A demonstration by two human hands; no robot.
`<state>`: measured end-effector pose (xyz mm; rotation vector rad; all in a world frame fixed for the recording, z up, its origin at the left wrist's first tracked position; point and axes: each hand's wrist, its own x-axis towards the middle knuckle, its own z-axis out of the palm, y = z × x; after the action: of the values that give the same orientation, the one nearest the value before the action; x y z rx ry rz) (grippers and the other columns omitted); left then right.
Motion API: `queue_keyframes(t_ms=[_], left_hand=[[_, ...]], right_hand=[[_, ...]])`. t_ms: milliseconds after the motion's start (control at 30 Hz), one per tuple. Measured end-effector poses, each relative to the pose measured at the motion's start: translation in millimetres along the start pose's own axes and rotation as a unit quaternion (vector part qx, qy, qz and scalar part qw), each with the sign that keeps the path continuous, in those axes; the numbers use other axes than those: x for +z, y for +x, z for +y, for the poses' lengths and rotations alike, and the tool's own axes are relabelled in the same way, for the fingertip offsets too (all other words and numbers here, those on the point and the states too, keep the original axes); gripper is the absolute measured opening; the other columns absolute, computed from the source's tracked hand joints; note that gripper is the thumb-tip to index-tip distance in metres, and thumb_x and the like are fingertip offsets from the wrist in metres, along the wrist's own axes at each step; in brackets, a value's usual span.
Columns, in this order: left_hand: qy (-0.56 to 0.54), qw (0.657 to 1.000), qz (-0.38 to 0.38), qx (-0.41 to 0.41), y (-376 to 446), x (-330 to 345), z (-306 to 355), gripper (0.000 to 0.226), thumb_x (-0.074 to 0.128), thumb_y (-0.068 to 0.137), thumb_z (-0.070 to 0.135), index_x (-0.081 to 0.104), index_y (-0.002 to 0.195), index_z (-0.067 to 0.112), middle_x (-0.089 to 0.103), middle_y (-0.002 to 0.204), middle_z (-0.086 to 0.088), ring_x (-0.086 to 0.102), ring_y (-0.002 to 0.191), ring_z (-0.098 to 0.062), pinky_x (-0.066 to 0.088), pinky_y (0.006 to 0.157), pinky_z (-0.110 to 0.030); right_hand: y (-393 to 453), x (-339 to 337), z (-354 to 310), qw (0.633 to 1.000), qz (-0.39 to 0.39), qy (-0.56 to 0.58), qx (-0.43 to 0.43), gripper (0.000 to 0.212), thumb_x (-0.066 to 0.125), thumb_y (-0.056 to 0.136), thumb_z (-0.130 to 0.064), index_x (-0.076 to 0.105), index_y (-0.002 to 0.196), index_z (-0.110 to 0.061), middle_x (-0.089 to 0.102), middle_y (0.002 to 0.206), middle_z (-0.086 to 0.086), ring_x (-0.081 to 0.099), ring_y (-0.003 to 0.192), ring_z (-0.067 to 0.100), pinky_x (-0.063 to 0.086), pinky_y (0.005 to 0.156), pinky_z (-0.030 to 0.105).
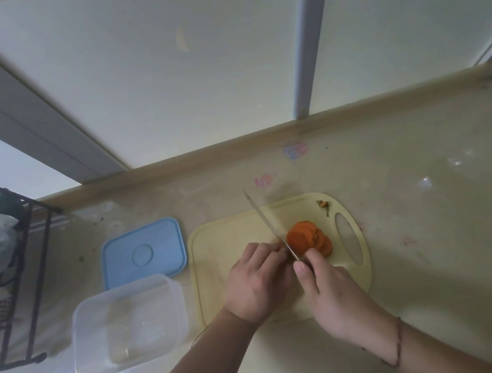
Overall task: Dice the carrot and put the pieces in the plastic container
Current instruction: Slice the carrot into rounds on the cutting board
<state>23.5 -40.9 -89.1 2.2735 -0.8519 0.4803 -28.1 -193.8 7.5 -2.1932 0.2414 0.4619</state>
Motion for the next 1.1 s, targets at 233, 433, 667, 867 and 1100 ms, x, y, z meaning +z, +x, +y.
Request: queue_keyframes(t_ms=[233,433,667,867,1100], left_hand=[[0.005,1.0,-0.01,-0.014,-1.1,-0.5,-2.6,0.018,0.079,0.081,0.017,0.071,0.096,0.01,0.068,0.1,-0.001,0.064,0.082,-0.025,0.055,0.067,-0.033],[0.004,1.0,-0.014,-0.023,-1.5,0.8,-3.3,0.017,0.078,0.084,0.017,0.07,0.097,0.009,0.068,0.1,-0.001,0.062,0.08,-0.026,0.054,0.064,-0.036],[0.001,1.0,-0.012,-0.011,-1.7,-3.0,-0.6,0.017,0.072,0.089,0.023,0.068,0.1,0.012,0.068,0.1,-0.002,0.063,0.083,-0.027,0.054,0.063,-0.035],[0.046,0.999,-0.016,-0.021,-1.1,-8.2,0.0,0.017,0.073,0.089,0.025,0.074,0.102,0.015,0.071,0.105,0.002,0.065,0.082,-0.024,0.053,0.057,-0.034],[0.044,0.998,-0.015,-0.039,-4.2,-10.6,1.6,0.021,0.075,0.086,0.027,0.068,0.105,0.023,0.072,0.109,0.007,0.066,0.082,-0.02,0.054,0.057,-0.031]], right_hand=[[-39.6,-5.9,17.3,0.999,-0.024,0.017,0.014,0.027,0.03,0.1,-0.043,0.036,0.083,-0.023,0.054,0.061,-0.007,0.048,0.057,0.011,0.034,0.058,0.031],[-14.9,4.1,17.0,1.0,-0.016,-0.007,0.003,0.029,0.027,0.101,-0.044,0.038,0.086,-0.022,0.052,0.066,0.0,0.049,0.058,0.014,0.034,0.059,0.035],[13.6,18.3,11.2,1.0,0.014,-0.005,0.014,0.024,0.028,0.102,-0.043,0.039,0.094,-0.024,0.054,0.075,-0.004,0.051,0.061,0.009,0.035,0.056,0.032],[15.2,13.2,11.7,0.999,0.038,0.011,0.024,0.025,0.033,0.101,-0.044,0.043,0.094,-0.022,0.056,0.072,-0.004,0.054,0.062,0.008,0.034,0.048,0.019],[8.8,-14.0,-1.1,0.998,0.047,0.042,0.011,0.026,0.037,0.1,-0.042,0.046,0.088,-0.022,0.05,0.058,-0.005,0.049,0.047,0.005,0.038,0.046,0.016]])
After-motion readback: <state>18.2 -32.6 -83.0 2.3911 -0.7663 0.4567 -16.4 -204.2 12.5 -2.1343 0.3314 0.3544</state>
